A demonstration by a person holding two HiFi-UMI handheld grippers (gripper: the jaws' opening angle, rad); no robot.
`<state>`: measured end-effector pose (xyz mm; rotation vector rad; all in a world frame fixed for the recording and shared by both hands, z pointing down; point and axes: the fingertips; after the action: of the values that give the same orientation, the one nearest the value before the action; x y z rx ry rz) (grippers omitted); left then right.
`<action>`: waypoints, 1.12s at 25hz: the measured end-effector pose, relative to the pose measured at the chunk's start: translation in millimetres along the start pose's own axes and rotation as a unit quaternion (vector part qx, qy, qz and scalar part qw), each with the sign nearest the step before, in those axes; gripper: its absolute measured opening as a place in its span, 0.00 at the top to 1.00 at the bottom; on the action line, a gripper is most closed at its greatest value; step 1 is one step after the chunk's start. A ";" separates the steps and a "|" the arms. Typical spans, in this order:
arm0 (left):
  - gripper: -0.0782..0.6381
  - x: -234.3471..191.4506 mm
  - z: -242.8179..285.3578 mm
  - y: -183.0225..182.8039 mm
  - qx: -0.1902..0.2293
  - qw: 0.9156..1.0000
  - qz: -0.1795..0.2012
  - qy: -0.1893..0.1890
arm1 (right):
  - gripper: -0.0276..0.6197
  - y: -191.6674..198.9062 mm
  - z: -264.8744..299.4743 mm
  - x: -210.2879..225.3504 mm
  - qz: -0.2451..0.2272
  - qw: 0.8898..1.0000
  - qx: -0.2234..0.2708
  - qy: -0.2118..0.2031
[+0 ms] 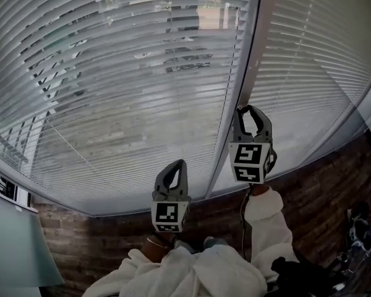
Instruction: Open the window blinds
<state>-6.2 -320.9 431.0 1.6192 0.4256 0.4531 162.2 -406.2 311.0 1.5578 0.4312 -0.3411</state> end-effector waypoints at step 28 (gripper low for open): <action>0.89 -1.2 9.0 2.7 0.000 1.000 0.001 -0.021 | 0.76 5.9 -5.5 -12.6 -0.443 0.891 0.100 -0.009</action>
<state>-2.5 -329.4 432.9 1.6264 0.3914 0.4196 153.6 -401.5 322.3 1.4683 1.1198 -1.1303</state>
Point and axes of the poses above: the fingertips, and each gripper's own axes: z forward along the fingers, x to its right, y out of its underside, and after that the axes turned 7 degrees about y, right-handed
